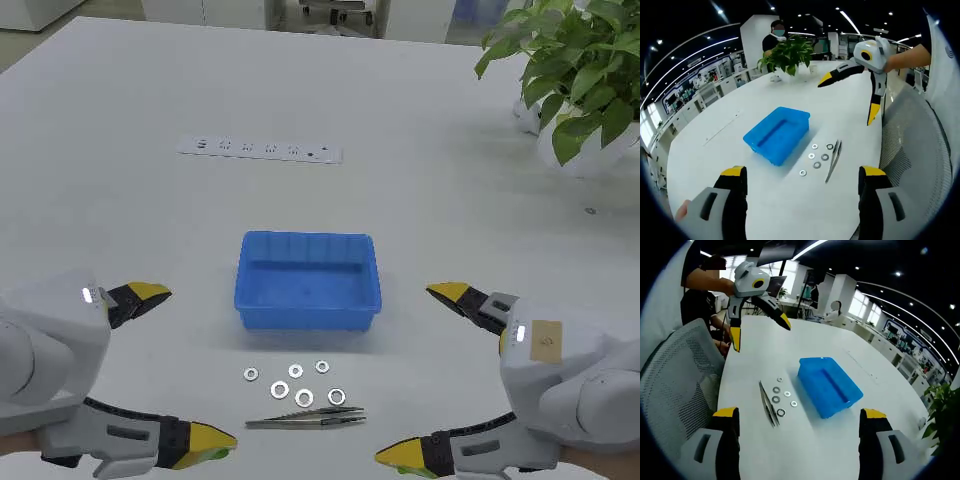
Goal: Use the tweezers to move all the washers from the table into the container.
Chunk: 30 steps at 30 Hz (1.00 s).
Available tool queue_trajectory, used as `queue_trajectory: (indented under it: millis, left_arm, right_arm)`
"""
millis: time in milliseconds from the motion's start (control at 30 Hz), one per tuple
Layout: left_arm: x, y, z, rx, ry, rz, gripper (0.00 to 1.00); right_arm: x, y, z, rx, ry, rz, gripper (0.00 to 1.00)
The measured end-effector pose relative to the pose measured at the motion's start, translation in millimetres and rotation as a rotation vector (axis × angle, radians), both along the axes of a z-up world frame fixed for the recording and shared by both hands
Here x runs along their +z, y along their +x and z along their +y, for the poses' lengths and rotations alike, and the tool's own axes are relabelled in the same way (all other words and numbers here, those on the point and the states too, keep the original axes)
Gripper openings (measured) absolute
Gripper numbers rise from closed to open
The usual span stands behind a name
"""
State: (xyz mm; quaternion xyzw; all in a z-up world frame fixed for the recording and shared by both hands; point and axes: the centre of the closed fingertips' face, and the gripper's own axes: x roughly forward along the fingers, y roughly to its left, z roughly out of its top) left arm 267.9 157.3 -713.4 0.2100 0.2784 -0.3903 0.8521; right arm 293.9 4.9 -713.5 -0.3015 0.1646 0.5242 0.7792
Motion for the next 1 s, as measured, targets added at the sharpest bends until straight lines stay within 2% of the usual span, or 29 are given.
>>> queue_trajectory:
  millis: [133,267,367,500,1000]
  left_arm:
    - [0.3,1.3,1.0,0.001,0.017,-0.020,0.97]
    - [0.7,2.2,0.1,0.012,0.020,-0.031,0.99]
    - [4.1,1.8,-3.7,0.008,0.019,-0.040,0.99]
    - [7.4,1.9,-3.3,-0.003,0.034,-0.049,0.99]
    - [3.7,2.6,-6.7,-0.016,0.045,-0.031,0.99]
  right_arm:
    - [-1.3,-1.7,-3.7,-0.010,-0.021,-0.010,1.00]
    - [0.8,-0.5,-7.9,-0.023,-0.035,-0.040,1.00]
    - [5.4,2.1,-9.1,-0.057,0.003,-0.029,1.00]
    - [6.8,2.5,-9.0,-0.066,0.020,-0.017,1.00]
    - [5.1,2.9,-9.3,-0.046,0.013,-0.007,1.00]
